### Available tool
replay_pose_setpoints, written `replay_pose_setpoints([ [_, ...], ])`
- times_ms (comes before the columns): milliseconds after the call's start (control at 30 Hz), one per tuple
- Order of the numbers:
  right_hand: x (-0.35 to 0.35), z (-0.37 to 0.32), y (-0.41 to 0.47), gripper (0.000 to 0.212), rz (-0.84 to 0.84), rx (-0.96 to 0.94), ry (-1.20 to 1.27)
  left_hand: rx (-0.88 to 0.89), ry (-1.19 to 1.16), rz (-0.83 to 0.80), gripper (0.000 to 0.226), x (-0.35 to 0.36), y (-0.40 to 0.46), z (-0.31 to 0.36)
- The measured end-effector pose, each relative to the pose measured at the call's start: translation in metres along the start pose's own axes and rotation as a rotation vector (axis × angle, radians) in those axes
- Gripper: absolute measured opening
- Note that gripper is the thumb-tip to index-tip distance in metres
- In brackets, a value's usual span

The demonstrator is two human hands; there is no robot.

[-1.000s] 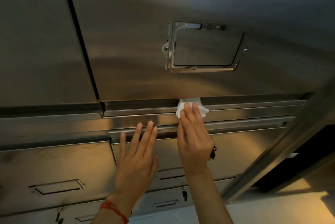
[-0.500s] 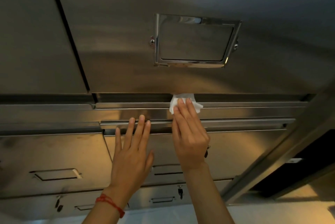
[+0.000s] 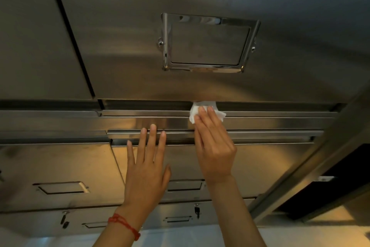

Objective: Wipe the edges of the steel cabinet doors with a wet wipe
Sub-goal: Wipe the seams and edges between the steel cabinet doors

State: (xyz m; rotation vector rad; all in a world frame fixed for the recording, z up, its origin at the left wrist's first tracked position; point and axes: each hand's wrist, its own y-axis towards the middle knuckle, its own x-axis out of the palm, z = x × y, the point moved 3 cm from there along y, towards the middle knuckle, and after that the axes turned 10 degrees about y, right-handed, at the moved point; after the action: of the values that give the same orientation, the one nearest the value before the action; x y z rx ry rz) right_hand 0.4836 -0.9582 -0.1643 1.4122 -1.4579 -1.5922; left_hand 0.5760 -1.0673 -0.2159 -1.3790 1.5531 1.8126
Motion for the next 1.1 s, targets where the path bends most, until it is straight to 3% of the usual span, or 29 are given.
replay_pose_setpoints([
  [233, -0.008, 0.01, -0.003, 0.022, 0.067, 0.101, 0.005, 0.024, -0.017, -0.025, 0.093, -0.001, -0.004, 0.004],
  [400, -0.007, 0.01, -0.004, 0.022, 0.061, 0.105, 0.012, 0.032, -0.011, -0.043, 0.066, -0.004, -0.006, 0.007],
  [667, -0.016, 0.016, -0.002, 0.022, 0.014, 0.04, -0.004, 0.002, -0.005, -0.023, 0.064, -0.004, -0.007, 0.017],
  [900, -0.016, 0.016, -0.002, 0.021, 0.075, 0.127, -0.037, -0.009, 0.036, -0.025, 0.067, -0.005, -0.005, 0.018],
  [1000, -0.008, 0.007, 0.0, 0.023, 0.005, 0.062, 0.009, -0.011, 0.056, -0.023, 0.067, -0.006, -0.004, 0.02],
  [1100, -0.012, 0.01, 0.0, 0.024, -0.042, 0.033, 0.028, -0.03, 0.051, -0.039, 0.082, -0.007, -0.003, 0.021],
])
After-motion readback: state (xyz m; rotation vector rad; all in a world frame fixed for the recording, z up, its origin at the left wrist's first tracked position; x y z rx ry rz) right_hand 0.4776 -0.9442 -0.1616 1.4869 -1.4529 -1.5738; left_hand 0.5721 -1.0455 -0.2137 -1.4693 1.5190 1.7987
